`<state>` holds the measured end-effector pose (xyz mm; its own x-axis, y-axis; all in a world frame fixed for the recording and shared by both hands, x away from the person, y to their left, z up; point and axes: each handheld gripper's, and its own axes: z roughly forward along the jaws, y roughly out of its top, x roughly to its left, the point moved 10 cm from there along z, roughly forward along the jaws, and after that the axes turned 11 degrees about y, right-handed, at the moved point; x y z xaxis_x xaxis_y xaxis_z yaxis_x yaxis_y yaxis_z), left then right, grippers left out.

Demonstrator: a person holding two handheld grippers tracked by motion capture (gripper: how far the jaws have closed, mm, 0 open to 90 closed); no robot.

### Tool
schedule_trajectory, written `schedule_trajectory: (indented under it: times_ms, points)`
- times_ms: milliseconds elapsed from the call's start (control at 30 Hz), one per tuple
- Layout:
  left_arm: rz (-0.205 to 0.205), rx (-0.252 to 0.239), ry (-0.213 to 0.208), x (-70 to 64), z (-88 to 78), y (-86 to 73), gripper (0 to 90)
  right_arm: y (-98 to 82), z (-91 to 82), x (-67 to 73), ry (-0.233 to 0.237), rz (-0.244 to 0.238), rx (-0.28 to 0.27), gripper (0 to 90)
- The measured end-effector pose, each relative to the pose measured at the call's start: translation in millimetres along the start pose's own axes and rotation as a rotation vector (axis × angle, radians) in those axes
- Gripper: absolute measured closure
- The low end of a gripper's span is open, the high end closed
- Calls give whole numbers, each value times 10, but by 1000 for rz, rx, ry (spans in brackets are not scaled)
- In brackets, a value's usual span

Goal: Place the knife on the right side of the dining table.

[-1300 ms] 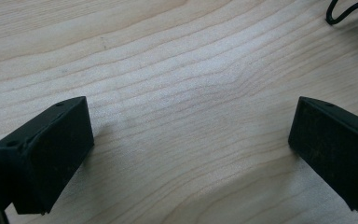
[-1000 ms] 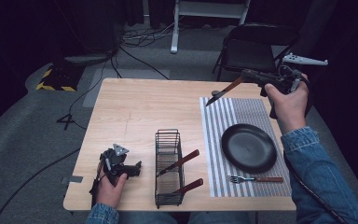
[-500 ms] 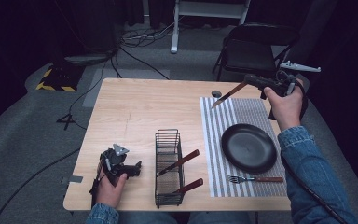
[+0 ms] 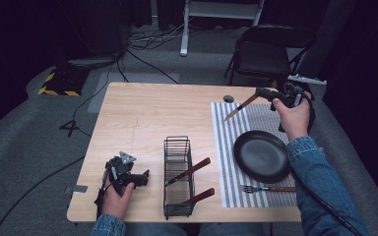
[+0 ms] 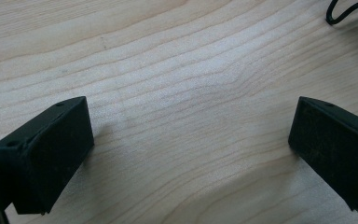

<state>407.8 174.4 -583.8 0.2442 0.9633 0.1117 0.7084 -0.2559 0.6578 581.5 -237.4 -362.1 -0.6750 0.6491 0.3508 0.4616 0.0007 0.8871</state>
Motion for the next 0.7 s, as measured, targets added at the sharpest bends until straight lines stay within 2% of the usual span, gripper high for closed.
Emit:
schedule_trajectory:
  times_ms: [167,333,700]
  points:
    - [-1,0,0,-1,1,1,1,-119,35,-133,-26,20,19,813]
    - [0,0,0,0,0,0,1,-184,56,-194,-40,18,39,813]
    - [0,0,0,0,0,0,1,-314,92,-241,-45,25,62,813]
